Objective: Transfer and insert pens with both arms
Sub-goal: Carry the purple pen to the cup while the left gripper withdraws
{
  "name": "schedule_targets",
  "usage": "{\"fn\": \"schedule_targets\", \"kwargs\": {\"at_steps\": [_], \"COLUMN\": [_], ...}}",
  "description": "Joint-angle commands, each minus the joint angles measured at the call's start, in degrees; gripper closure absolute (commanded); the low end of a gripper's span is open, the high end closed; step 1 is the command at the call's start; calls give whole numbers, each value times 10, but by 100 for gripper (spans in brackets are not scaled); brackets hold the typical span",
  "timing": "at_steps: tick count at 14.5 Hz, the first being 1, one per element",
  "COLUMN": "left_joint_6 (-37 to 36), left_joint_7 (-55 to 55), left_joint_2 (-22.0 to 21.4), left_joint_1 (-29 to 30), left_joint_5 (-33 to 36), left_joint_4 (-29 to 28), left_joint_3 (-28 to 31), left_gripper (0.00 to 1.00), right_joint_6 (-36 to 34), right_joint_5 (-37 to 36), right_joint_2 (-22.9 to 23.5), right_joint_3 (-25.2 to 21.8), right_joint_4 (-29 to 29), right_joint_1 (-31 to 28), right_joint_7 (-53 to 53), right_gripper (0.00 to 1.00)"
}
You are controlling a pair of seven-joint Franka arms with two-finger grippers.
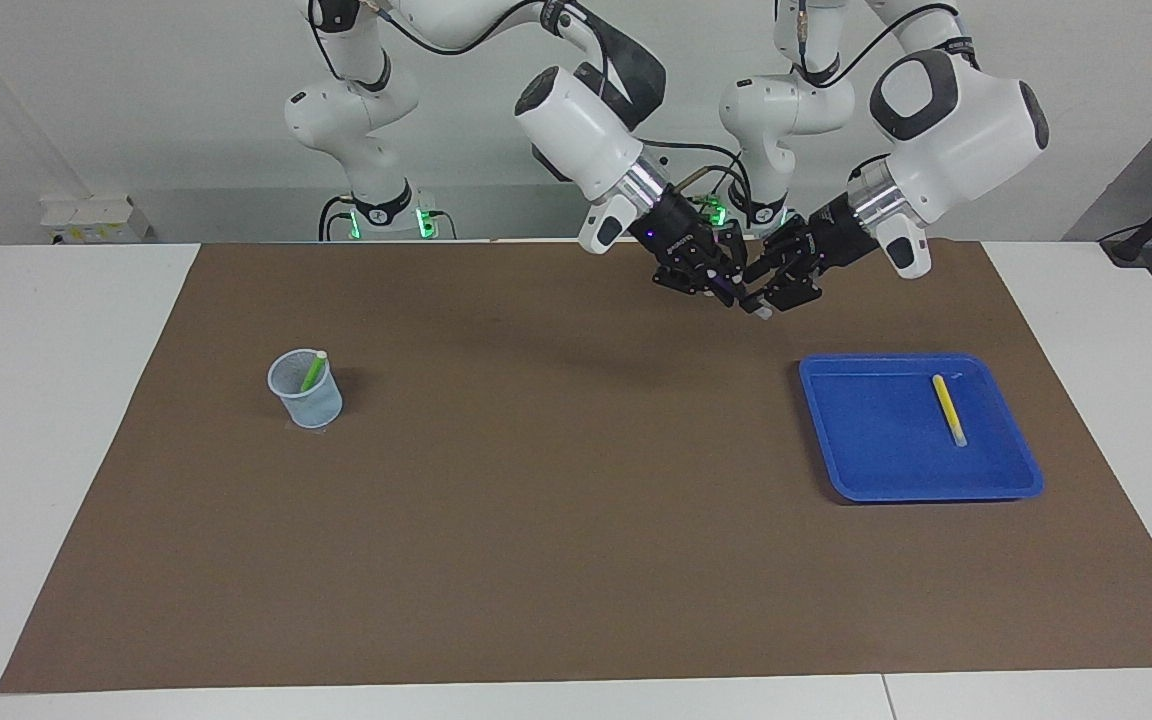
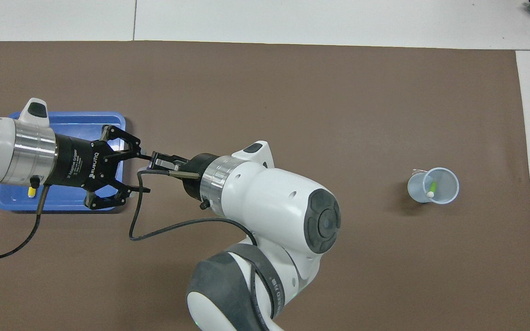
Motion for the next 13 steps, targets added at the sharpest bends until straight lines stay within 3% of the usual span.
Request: {"fn": "schedule_targets", "kwargs": {"at_steps": [1, 6, 10, 13], "left_joint_6": [-34, -69, -54, -21], "left_joint_7": [92, 269, 525, 668], "left_joint_2": [-28, -32, -35, -37], "left_joint_1": [1, 17, 52, 99], "left_joint_5": [49, 143, 253, 283], "left_joint_4": [-25, -26, -39, -49], "left_joint_3": [6, 8, 11, 11], "left_gripper": [42, 44, 44, 45], "right_joint_6": [-77, -291, -437, -466], "right_joint_5": [-1, -114, -194, -300], "right_joint_2": [-36, -89, -107, -111], "right_joint_3": [2, 3, 3, 3], "right_joint_4": [-14, -11, -9, -14], "right_joint_1": [-48, -176, -301, -365], "right_joint_7": [-72, -238, -447, -598], "right_gripper": [100, 100, 100, 100]}}
